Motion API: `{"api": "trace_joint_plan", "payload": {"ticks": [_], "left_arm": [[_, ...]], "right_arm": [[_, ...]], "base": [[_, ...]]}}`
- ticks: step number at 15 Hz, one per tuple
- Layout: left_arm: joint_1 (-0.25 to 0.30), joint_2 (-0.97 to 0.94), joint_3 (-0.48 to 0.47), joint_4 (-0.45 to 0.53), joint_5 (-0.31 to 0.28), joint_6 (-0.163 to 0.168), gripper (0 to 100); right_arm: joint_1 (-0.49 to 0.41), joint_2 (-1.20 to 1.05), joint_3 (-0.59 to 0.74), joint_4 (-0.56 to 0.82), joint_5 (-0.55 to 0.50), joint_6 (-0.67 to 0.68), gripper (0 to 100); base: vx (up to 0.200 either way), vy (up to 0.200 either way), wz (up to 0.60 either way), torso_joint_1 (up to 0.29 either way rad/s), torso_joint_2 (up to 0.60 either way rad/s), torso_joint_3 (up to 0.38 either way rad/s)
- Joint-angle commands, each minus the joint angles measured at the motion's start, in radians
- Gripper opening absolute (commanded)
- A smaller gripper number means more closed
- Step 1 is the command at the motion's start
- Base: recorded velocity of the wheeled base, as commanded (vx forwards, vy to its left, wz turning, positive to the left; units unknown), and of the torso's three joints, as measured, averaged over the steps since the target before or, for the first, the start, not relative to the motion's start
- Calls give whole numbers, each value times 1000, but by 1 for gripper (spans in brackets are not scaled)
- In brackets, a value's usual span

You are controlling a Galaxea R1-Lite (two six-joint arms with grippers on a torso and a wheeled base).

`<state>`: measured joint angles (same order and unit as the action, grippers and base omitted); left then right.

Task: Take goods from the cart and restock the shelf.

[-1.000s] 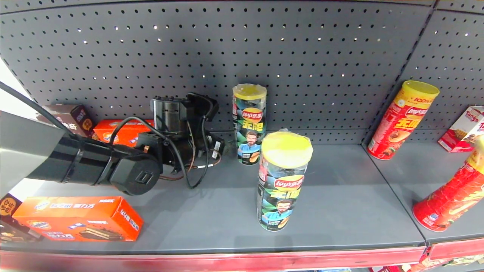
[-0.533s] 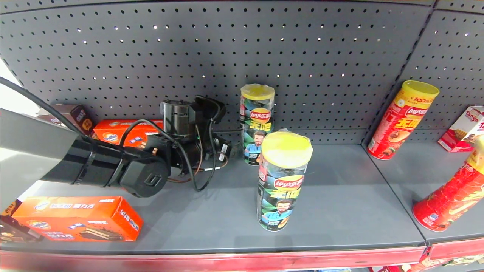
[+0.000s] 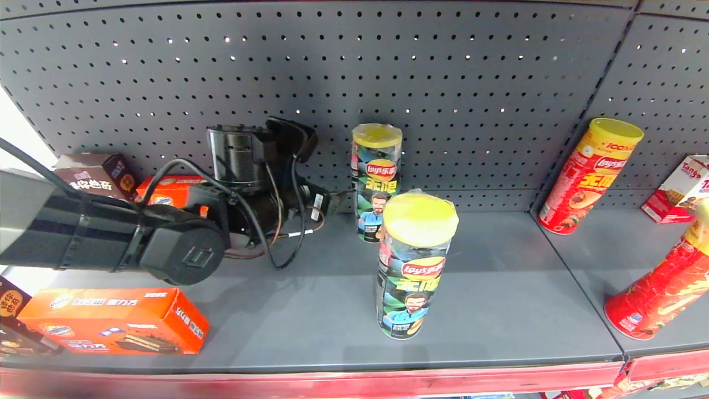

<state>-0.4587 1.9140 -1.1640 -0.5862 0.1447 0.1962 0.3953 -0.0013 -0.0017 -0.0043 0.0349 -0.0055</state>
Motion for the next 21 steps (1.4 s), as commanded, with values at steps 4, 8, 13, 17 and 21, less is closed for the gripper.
{"api": "trace_joint_plan", "payload": {"ticks": [4,8,13,17,21], "left_arm": [[-8,-273,201,0,19,39,100],[-46,-354,313,-17,21,101,100],[-46,-351,337,-96,23,85,100],[-37,-366,374,-121,21,68,100],[-37,-382,399,-144,19,48,100]], "right_arm": [[0,1,0,0,0,-1,100],[0,1,0,0,-1,-1,100],[-3,1,0,-2,-12,-2,100],[-4,72,-169,-10,-20,53,100],[10,445,-405,9,95,2,100]], "base": [[0,0,0,0,0,0],[0,0,0,0,0,0],[0,0,0,0,0,0],[0,0,0,0,0,0],[0,0,0,0,0,0]]}}
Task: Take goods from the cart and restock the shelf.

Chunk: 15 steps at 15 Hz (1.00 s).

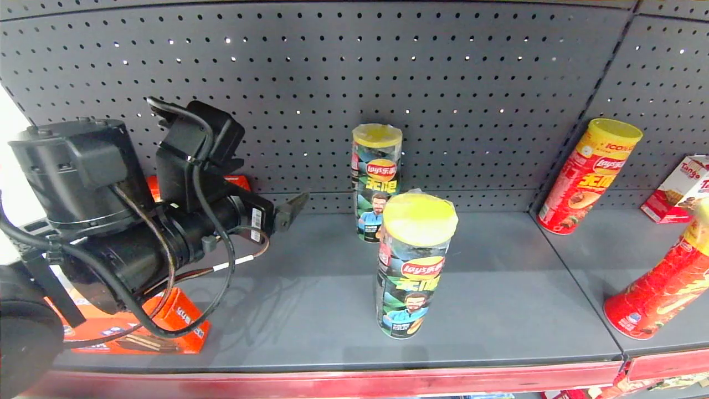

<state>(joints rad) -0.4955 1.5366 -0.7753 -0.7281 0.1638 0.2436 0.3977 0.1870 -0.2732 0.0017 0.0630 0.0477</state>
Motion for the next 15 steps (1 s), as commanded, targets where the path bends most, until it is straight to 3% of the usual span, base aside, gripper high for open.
{"api": "trace_joint_plan", "payload": {"ticks": [1,3,6,7,10,13,15], "left_arm": [[0,-4,24,-7,-1,2,100],[2,-7,34,-20,-3,3,100],[2,-7,36,-28,-3,5,100],[3,-6,37,-45,-4,6,100],[5,-4,37,-57,-4,11,100],[14,-4,48,-76,-4,23,100],[18,-6,88,-93,-6,57,100]], "right_arm": [[10,328,-153,-2,86,-100,100],[44,439,-159,-2,121,-180,100],[187,624,-170,-11,113,-198,100],[225,721,-167,-77,84,-193,100],[234,921,-164,-299,-2,-189,100],[234,1003,-201,-307,-38,-190,100],[233,1079,-254,-307,-63,-187,100]], "base": [[0,0,0,0,0,0],[0,0,0,0,0,0],[0,0,0,0,0,0],[0,0,0,0,0,0],[0,0,0,0,0,0],[0,0,0,0,0,0],[0,0,0,0,0,0]]}}
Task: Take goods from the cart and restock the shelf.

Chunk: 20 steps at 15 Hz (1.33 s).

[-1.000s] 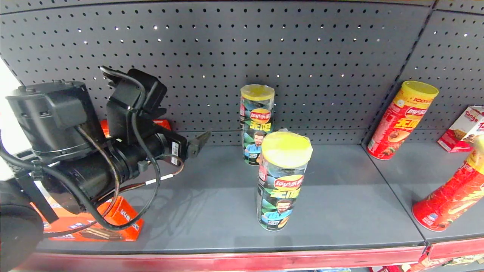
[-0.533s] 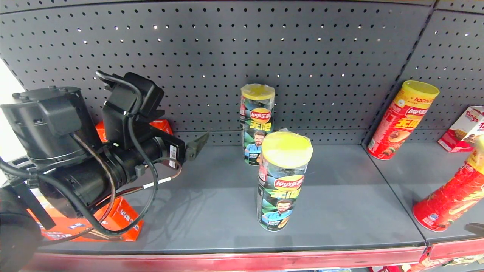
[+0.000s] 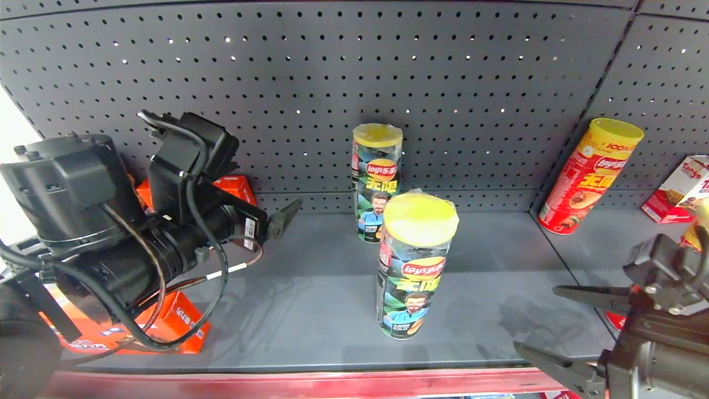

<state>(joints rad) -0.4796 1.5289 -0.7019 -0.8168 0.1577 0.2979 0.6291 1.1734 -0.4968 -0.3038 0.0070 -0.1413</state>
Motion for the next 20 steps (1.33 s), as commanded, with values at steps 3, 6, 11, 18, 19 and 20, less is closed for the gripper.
{"api": "trace_joint_plan", "payload": {"ticks": [3,6,11,18,19,20], "left_arm": [[3,2,10,-7,-1,6,100],[3,2,4,-7,-1,4,100],[3,5,-7,-7,-1,4,100],[19,8,-21,-8,-1,4,100],[19,8,-21,-8,-1,4,100],[19,10,-21,-8,-1,4,100]], "right_arm": [[0,169,-112,-1,-15,5,100],[0,250,-170,-3,-39,5,100],[0,348,-276,-3,-65,5,100],[17,425,-345,-5,-65,5,100],[27,430,-355,-5,-65,5,100],[35,440,-356,-5,-65,5,100]], "base": [[0,0,0,0,0,0],[0,0,0,0,0,0],[0,0,0,0,0,0],[0,0,0,0,0,0],[0,0,0,0,0,0],[0,0,0,0,0,0]]}}
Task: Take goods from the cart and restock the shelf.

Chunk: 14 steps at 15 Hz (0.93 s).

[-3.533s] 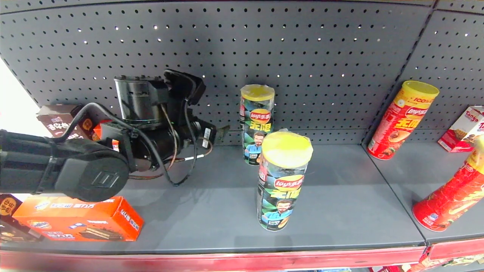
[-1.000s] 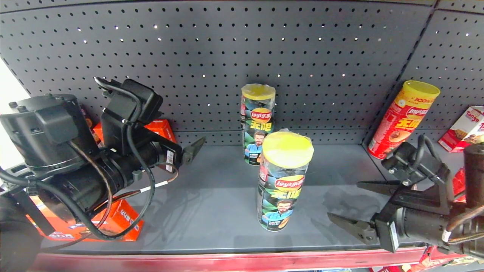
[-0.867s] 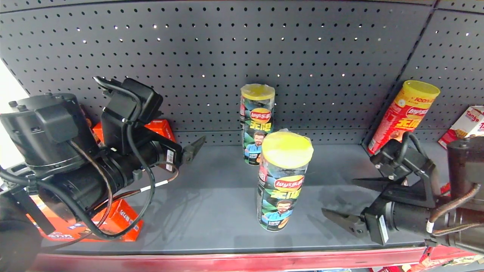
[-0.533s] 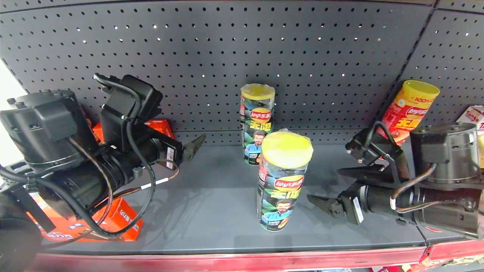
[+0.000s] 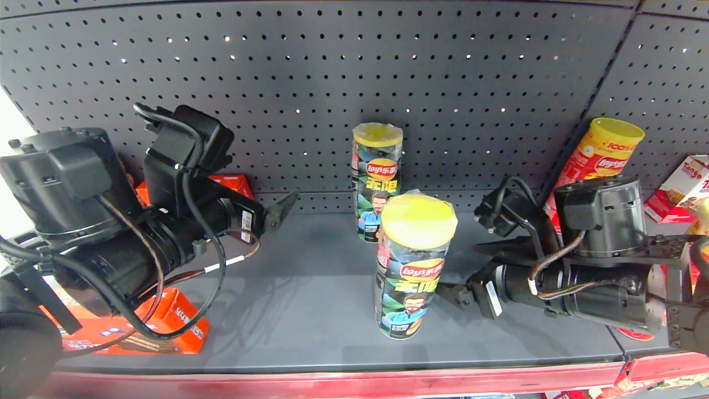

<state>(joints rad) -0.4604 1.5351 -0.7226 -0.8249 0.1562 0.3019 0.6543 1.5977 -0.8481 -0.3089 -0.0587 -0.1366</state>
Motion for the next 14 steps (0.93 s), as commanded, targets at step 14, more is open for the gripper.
{"api": "trace_joint_plan", "payload": {"ticks": [14], "left_arm": [[0,11,0,0,0,0,100]], "right_arm": [[62,21,-8,-1,-24,0,100]], "base": [[0,0,0,0,0,0]]}}
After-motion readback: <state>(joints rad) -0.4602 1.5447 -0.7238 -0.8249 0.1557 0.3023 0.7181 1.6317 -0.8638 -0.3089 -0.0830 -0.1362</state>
